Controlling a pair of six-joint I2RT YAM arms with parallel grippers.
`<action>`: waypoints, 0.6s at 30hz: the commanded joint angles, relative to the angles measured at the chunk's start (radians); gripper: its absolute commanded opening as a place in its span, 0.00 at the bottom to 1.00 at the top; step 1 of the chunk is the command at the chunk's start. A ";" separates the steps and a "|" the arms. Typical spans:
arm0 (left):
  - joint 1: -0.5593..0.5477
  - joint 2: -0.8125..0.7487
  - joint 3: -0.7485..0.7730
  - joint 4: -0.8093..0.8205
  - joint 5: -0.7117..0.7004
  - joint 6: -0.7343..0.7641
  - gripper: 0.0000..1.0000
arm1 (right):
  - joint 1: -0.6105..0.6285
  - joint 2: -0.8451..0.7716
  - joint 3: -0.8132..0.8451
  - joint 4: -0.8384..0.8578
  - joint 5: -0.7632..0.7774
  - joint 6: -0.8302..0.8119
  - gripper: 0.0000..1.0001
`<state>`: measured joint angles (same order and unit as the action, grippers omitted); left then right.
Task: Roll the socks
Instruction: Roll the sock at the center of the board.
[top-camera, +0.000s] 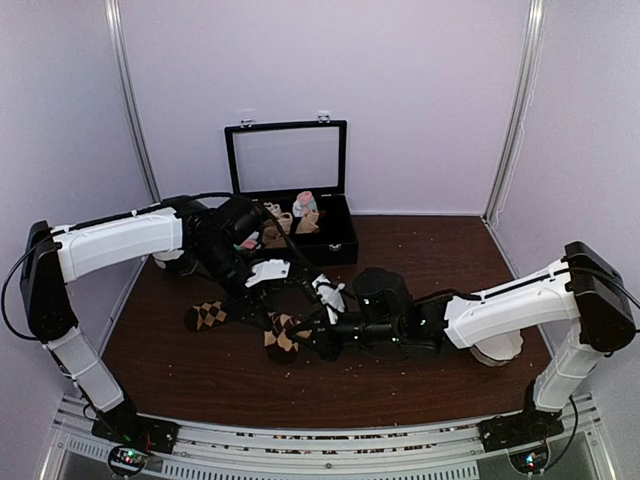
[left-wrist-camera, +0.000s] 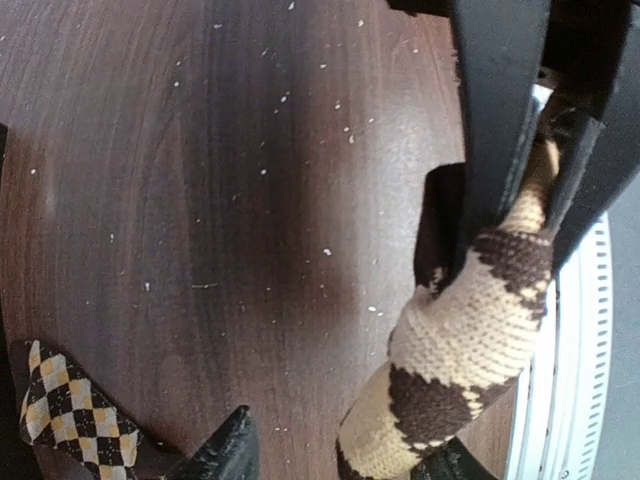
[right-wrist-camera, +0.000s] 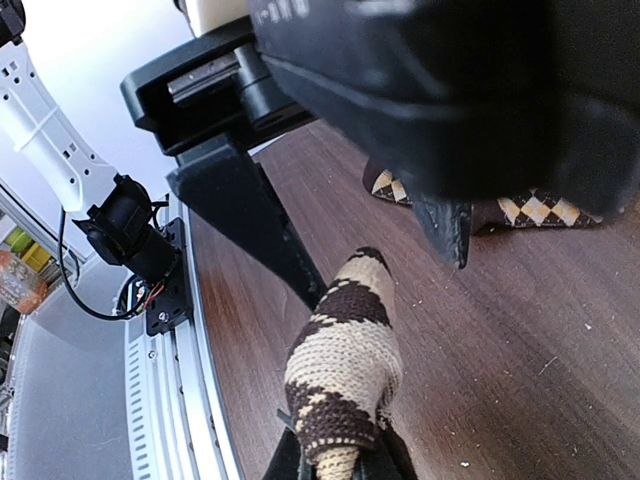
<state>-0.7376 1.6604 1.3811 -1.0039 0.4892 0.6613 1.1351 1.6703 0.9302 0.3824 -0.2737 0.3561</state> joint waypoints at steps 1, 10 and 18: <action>-0.074 -0.041 -0.006 0.060 -0.015 0.058 0.54 | -0.044 0.023 0.013 0.000 0.015 0.131 0.00; -0.075 -0.138 0.047 0.038 -0.051 -0.026 0.98 | -0.074 -0.001 -0.049 -0.044 0.173 0.109 0.00; -0.079 -0.204 0.010 0.081 -0.087 -0.038 0.98 | -0.078 0.006 -0.013 -0.006 0.096 0.107 0.00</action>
<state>-0.8154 1.4796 1.4139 -0.9829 0.4122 0.6254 1.0504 1.6756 0.8963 0.3489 -0.1486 0.4519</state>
